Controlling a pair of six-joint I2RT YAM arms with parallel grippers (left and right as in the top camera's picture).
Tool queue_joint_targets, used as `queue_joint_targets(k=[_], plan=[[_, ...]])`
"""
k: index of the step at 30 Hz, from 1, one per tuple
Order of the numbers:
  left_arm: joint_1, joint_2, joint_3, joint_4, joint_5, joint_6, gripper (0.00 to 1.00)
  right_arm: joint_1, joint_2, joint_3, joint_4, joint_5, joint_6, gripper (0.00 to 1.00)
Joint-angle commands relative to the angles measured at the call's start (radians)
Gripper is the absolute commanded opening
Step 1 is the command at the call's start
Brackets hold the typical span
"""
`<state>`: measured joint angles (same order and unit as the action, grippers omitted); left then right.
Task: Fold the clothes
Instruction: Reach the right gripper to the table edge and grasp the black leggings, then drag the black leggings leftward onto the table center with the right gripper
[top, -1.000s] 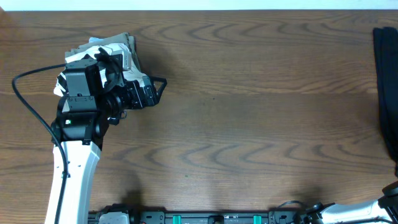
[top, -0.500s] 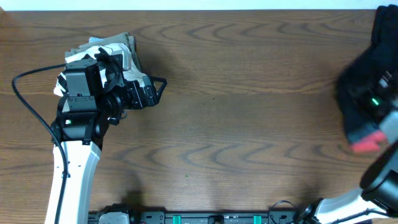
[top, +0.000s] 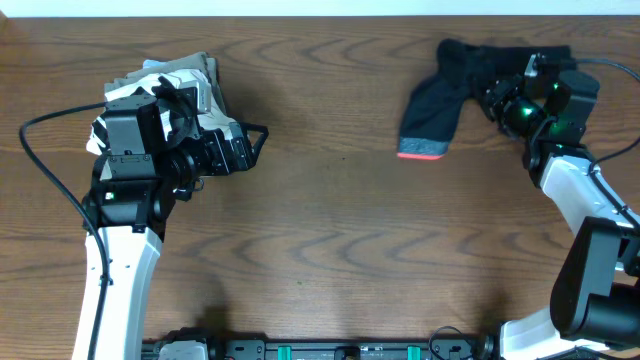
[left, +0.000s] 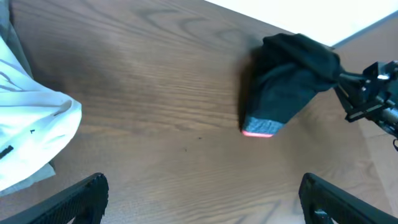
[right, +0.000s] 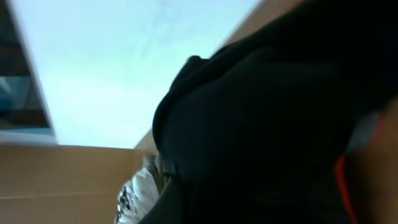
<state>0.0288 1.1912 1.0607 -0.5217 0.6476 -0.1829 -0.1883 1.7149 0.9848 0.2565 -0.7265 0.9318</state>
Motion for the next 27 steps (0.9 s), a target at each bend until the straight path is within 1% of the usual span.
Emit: queue_joint_targets(k=[1, 3, 7, 11, 14, 16, 20, 22, 23, 24, 25, 27], plan=[[-0.003, 0.004, 0.017, -0.002, -0.005, 0.017, 0.98, 0.001, -0.018, 0.003, -0.08, -0.009, -0.041, 0.01], [-0.003, 0.004, 0.017, -0.002, -0.005, 0.017, 0.98, 0.001, -0.018, 0.003, -0.095, -0.05, -0.063, 0.01], [-0.003, 0.004, 0.017, -0.001, -0.004, 0.017, 0.98, 0.013, -0.019, 0.003, -0.079, -0.213, -0.069, 0.01], [-0.02, 0.004, 0.017, 0.002, -0.005, 0.017, 0.98, 0.07, -0.019, 0.003, -0.053, -0.375, -0.069, 0.01], [-0.043, 0.005, 0.017, 0.011, -0.005, 0.017, 0.98, 0.146, -0.02, 0.003, 0.071, -0.478, -0.027, 0.01], [-0.058, 0.008, 0.017, 0.018, -0.006, 0.017, 0.98, 0.206, -0.02, 0.003, 0.231, -0.506, 0.049, 0.01], [-0.072, 0.021, 0.017, 0.021, -0.009, 0.017, 0.98, 0.291, -0.02, 0.003, 0.565, -0.486, 0.204, 0.01], [-0.072, 0.029, 0.017, 0.017, -0.008, 0.017, 0.98, 0.307, -0.02, 0.003, 0.639, -0.461, 0.246, 0.01], [-0.072, 0.031, 0.017, 0.013, -0.008, 0.017, 0.98, 0.307, -0.02, 0.003, 0.637, -0.451, 0.249, 0.04], [-0.072, 0.034, 0.017, 0.009, -0.008, 0.017, 0.98, 0.305, -0.02, 0.003, 0.615, -0.447, 0.237, 0.11], [-0.072, 0.036, 0.017, 0.006, -0.008, 0.017, 0.98, 0.298, -0.019, 0.002, 0.579, -0.449, 0.211, 0.15], [-0.072, 0.039, 0.017, 0.003, -0.008, 0.017, 0.98, 0.277, -0.019, 0.002, 0.409, -0.449, 0.116, 0.28]])
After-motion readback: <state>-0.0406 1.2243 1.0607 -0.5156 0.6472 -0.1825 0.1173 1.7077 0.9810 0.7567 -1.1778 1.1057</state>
